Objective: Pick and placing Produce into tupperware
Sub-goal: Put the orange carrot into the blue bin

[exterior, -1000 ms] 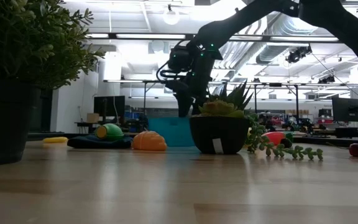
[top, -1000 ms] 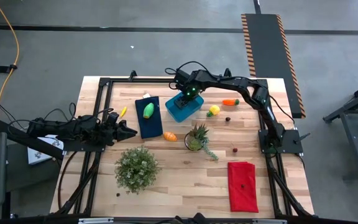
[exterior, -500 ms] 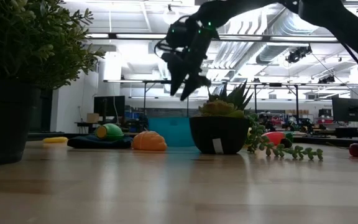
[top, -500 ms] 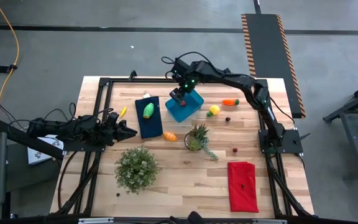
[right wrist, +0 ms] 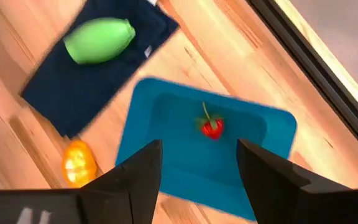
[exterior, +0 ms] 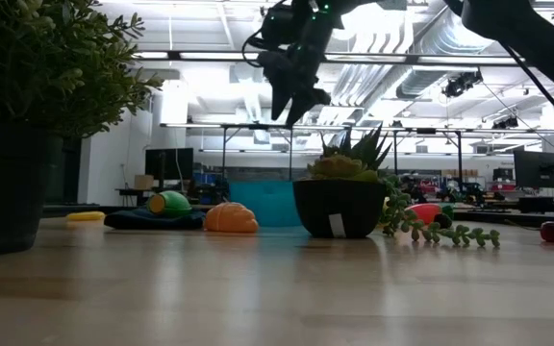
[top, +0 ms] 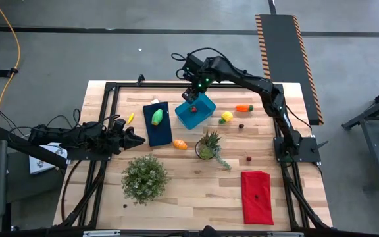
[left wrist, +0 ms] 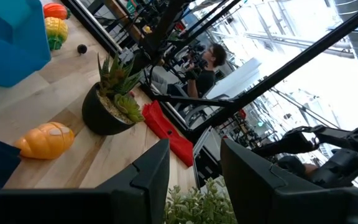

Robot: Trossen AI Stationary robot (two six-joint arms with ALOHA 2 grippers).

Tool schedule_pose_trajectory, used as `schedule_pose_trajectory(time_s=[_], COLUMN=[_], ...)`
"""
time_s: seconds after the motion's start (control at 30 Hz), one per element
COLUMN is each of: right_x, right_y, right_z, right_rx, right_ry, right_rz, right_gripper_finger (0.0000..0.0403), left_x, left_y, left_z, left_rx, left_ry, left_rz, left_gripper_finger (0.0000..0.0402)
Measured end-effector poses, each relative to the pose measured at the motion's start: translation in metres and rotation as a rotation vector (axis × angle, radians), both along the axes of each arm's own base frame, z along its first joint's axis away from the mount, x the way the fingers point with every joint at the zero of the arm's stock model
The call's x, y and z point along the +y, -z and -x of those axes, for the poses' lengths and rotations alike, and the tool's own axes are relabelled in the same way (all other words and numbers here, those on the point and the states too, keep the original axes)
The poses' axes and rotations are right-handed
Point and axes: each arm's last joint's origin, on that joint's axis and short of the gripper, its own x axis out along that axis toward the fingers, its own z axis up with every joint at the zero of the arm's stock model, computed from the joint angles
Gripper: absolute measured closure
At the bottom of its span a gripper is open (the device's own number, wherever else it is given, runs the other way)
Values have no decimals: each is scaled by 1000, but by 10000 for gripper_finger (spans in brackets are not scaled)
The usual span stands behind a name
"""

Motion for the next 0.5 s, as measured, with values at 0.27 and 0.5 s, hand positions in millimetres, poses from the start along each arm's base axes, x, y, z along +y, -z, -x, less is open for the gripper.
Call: schedule_pose_trajectory(time_s=[0.27, 0.5], right_x=[23, 39], right_y=[-3, -11], right_z=[-6, -7], right_rx=[37, 17], right_ry=[-46, -78], right_rz=[55, 64], right_gripper_finger=[206, 206], left_x=[0, 0], left_y=[0, 0], left_z=[0, 0], left_rx=[-1, 0], left_ry=[0, 0], left_rz=[0, 0], left_gripper_finger=[270, 270])
